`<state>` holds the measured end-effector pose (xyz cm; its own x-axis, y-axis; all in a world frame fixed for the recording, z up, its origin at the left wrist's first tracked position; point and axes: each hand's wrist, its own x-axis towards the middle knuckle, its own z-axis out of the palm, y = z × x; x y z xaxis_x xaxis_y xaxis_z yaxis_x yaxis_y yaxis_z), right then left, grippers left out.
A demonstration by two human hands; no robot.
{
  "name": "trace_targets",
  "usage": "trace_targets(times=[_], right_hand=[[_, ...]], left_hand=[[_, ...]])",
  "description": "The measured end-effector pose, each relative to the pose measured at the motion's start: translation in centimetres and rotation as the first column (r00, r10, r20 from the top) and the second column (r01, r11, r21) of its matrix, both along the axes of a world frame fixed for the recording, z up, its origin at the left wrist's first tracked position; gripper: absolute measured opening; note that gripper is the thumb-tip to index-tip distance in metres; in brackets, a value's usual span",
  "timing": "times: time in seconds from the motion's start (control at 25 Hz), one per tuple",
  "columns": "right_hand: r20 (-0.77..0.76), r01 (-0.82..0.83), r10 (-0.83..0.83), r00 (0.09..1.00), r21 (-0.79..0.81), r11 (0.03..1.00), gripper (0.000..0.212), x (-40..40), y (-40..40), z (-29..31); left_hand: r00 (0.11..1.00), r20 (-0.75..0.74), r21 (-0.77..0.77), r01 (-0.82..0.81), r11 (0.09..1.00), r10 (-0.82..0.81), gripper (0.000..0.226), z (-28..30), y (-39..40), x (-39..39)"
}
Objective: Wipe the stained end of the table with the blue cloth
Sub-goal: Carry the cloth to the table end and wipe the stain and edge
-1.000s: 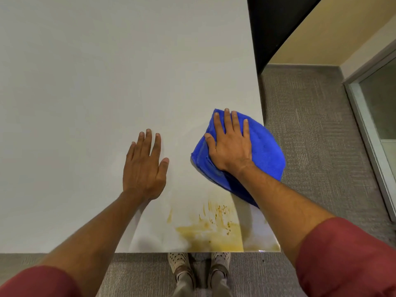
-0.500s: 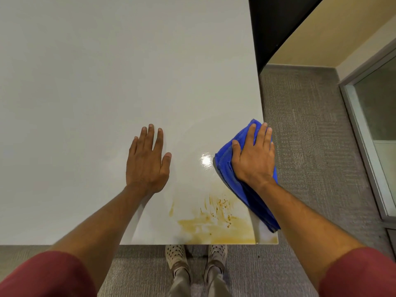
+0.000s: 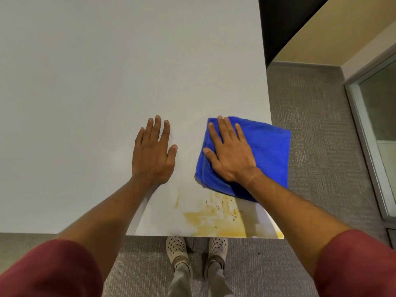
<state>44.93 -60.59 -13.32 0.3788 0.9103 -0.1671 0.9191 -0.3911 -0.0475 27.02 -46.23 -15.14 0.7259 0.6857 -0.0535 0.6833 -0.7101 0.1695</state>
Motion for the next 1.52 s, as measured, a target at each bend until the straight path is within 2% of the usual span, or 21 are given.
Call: trace_targets(times=[0.08, 0.24, 0.44, 0.84, 1.24, 1.52], right_hand=[[-0.024, -0.071, 0.071, 0.997, 0.001, 0.997, 0.075, -1.0, -0.3, 0.3], [-0.049, 0.043, -0.042, 0.998, 0.02, 0.999, 0.074, -2.7, -3.5, 0.4], [-0.02, 0.047, -0.047, 0.999, -0.004, 0.999, 0.072, -3.9, -3.6, 0.4], [-0.026, 0.006, -0.006, 1.0, 0.02, 1.0, 0.074, -8.6, -0.2, -0.1], [-0.029, -0.02, 0.022, 0.999, 0.058, 0.998, 0.072, -11.6, -2.1, -0.3], [-0.06, -0.058, 0.062, 0.996, 0.076, 0.995, 0.072, -13.7, -5.3, -0.1]], left_hand=[[1.0, 0.018, -0.036, 0.005, 0.999, -0.004, 0.066, 0.2, 0.0, -0.2], [0.993, 0.115, -0.133, 0.017, 0.991, -0.002, 0.067, 0.7, -1.1, -2.0], [0.999, 0.033, -0.084, 0.044, 0.996, -0.041, 0.064, 1.1, -3.1, -5.1], [0.996, -0.051, 0.003, 0.07, 0.998, -0.07, 0.065, 0.0, -2.8, -6.0], [0.994, -0.043, -0.001, 0.098, 0.995, -0.098, 0.064, 0.6, -3.1, -7.3], [0.998, -0.035, -0.002, 0.044, 0.999, -0.044, 0.064, 0.6, -4.8, -7.9]])
